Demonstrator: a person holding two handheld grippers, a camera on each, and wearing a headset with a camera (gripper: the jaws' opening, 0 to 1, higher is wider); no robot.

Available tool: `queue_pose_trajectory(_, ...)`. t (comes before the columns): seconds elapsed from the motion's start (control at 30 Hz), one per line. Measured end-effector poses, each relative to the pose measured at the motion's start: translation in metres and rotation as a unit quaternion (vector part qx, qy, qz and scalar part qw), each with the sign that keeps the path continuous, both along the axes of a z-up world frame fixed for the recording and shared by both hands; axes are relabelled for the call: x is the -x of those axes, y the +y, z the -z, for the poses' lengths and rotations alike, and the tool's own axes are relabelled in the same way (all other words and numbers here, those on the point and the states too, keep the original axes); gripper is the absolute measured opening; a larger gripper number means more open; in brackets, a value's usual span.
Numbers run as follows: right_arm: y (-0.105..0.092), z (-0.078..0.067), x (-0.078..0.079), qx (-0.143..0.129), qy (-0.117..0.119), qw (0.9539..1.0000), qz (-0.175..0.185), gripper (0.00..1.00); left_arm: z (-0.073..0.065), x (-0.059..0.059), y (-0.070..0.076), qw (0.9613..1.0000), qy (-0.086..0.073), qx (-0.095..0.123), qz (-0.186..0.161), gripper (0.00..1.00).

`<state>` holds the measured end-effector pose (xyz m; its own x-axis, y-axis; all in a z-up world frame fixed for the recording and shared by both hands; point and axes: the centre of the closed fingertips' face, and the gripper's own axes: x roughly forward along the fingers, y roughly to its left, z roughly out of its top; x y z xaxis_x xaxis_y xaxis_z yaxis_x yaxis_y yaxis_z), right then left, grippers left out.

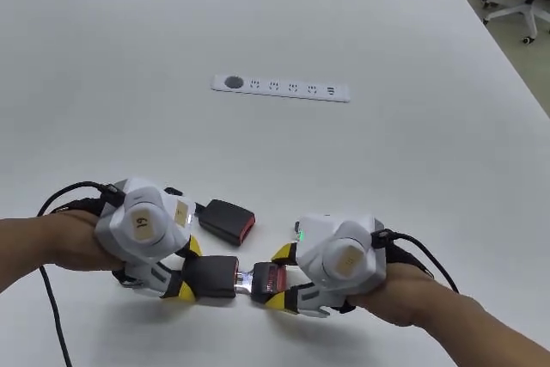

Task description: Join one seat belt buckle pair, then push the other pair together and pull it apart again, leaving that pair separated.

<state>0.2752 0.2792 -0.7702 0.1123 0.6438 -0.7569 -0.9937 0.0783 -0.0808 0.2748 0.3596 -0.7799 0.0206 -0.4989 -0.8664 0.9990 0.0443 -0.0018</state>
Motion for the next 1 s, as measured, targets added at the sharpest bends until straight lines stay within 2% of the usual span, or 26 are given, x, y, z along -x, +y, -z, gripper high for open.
queue_pose_trajectory(0.13,0.01,0.0,0.0,-0.008,0.0,0.9999,-0.009,0.26,0.001,0.0,0.0,1.0,0.0,-0.002,0.007,0.31)
queue_pose_trajectory(0.2,0.011,0.001,-0.001,-0.001,0.001,1.0,-0.01,0.26,0.001,-0.001,0.001,0.9999,0.0,-0.006,0.01,0.31)
queue_pose_trajectory(1.0,0.015,0.001,-0.001,0.003,0.007,0.9999,0.01,0.26,0.0,0.0,-0.001,0.9996,0.0,-0.021,0.017,0.31)
